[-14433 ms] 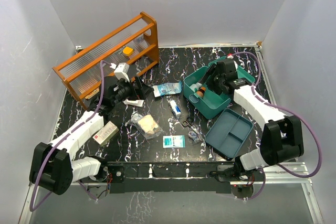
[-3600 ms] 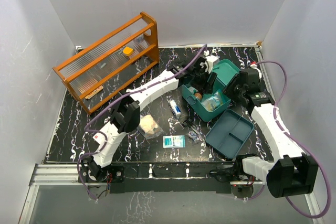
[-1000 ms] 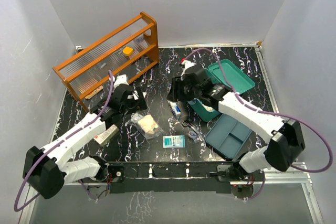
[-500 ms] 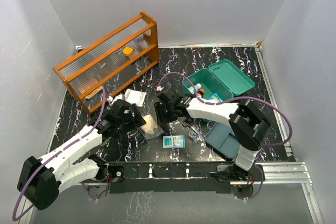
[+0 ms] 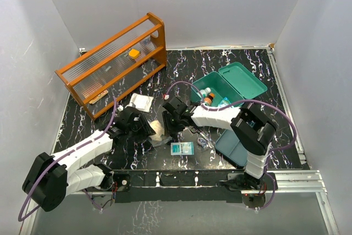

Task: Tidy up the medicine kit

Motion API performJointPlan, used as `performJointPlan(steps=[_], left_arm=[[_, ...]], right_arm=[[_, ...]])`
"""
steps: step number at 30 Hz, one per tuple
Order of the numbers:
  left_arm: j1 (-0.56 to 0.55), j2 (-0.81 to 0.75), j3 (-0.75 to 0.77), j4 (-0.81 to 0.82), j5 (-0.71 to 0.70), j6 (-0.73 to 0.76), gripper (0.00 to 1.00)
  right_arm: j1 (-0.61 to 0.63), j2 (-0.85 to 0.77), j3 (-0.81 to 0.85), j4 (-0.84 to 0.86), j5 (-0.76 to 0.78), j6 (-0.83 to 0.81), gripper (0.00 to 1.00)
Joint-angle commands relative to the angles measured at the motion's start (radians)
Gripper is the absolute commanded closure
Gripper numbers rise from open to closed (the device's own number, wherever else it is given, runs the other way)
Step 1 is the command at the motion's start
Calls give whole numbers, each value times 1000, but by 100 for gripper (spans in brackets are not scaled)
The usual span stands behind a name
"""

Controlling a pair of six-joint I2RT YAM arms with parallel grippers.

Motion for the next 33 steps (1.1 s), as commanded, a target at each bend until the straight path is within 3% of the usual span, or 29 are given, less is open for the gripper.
performJointPlan(steps=[1, 8, 12, 15, 18, 26, 29, 33], left_arm=[[6, 9, 4, -16, -11, -26, 56], [6, -1, -30, 37, 11, -36, 48], [7, 20, -67, 119, 26, -39, 59], [6, 26, -78, 166, 42, -27, 78], [6, 9, -95, 197, 60, -29, 78], [7, -26, -127, 215, 58, -39, 68], [6, -22, -125, 207, 52, -38, 69], [7, -30, -125, 191, 51, -24, 77]], right_arm=[[6, -7, -37, 72, 20, 73, 74], [5, -22, -52, 86, 53, 98, 75], [6, -35, -69, 100, 57, 111, 75], [6, -50, -82, 108, 59, 123, 76], [5, -56, -97, 125, 55, 161, 76], [7, -63, -100, 150, 54, 178, 77], [6, -65, -107, 161, 51, 191, 77], [7, -74, -125, 177, 46, 206, 77]])
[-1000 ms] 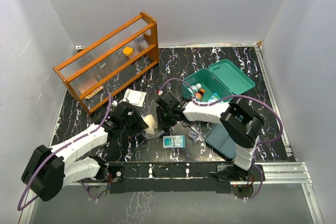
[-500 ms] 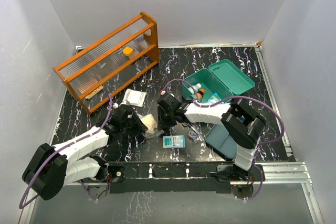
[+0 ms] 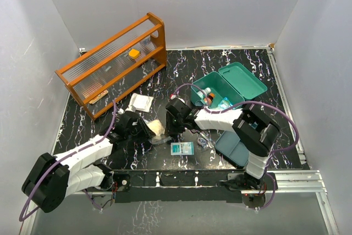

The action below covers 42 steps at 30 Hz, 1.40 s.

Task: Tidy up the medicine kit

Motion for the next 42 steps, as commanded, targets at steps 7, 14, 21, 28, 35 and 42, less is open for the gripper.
performJointPlan(steps=[7, 14, 21, 28, 35, 42], left_arm=[[6, -95, 28, -95, -30, 60, 93], [7, -148, 67, -96, 23, 210, 100], [6, -207, 192, -121, 191, 426, 100], [7, -260, 266, -34, 412, 540, 100], [6, -268, 313, 29, 593, 673, 100], [6, -231, 365, 20, 703, 744, 100]], right_arm=[[8, -120, -43, 72, 14, 29, 77], [7, -240, -38, 30, 33, 45, 68], [-17, -456, -78, 15, 20, 45, 49], [-62, -700, -124, 36, 26, 43, 30], [-64, -796, -134, 15, 0, -22, 28], [-64, -866, -188, 101, -52, -40, 31]])
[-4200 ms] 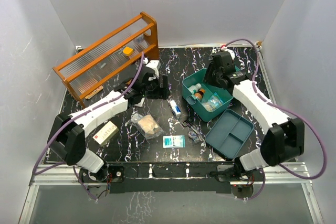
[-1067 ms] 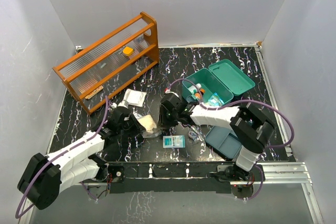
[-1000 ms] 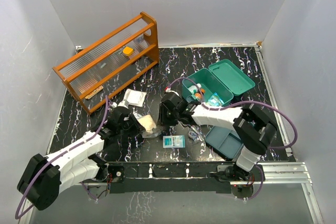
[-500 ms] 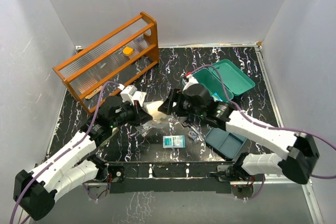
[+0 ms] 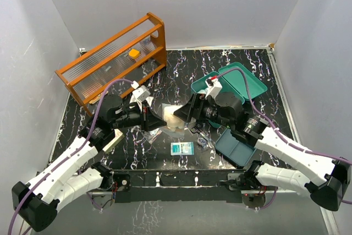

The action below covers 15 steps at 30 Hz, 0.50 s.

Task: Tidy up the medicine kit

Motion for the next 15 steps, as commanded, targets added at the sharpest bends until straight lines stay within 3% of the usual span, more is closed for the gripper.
performJointPlan(steps=[1, 4, 8, 15], left_arm=[[6, 8, 44, 45, 121, 68, 100], [6, 21, 61, 61, 174, 68, 100], [6, 38, 78, 87, 258, 62, 100], [6, 58, 81, 56, 226, 126, 100]], right_arm=[[-1, -59, -33, 120, -74, -44, 33], [-1, -53, -52, 174, -157, -51, 39], [-1, -81, -86, 199, -132, -44, 44], [-3, -143, -188, 376, -229, -54, 44]])
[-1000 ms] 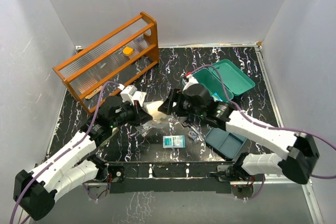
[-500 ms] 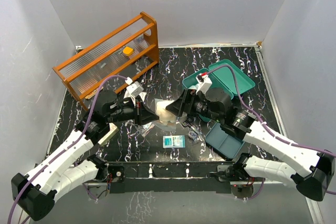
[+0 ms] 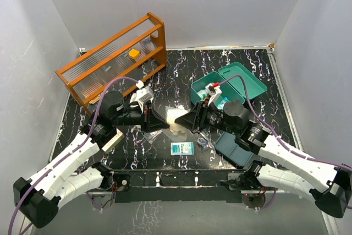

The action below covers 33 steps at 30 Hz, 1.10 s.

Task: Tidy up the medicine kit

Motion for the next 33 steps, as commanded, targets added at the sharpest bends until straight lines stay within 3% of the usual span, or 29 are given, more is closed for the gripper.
performJointPlan(steps=[1, 6, 13, 24, 30, 33], left_arm=[[6, 17, 39, 6, 34, 61, 100], [6, 29, 29, -11, 21, 76, 100], [6, 7, 12, 10, 4, 61, 100], [6, 2, 12, -49, -74, 68, 100], [6, 16, -3, -118, -261, 43, 71], [5, 17, -18, -125, -346, 31, 66]], right_arm=[[-2, -44, -34, 194, -88, -21, 45], [-2, -83, -60, 226, -103, -13, 51], [-3, -100, -78, 227, -85, -1, 69], [-3, -104, -90, 191, 4, -15, 84], [-2, -129, -70, 92, 190, -8, 87], [-2, -133, -57, 51, 257, -1, 87]])
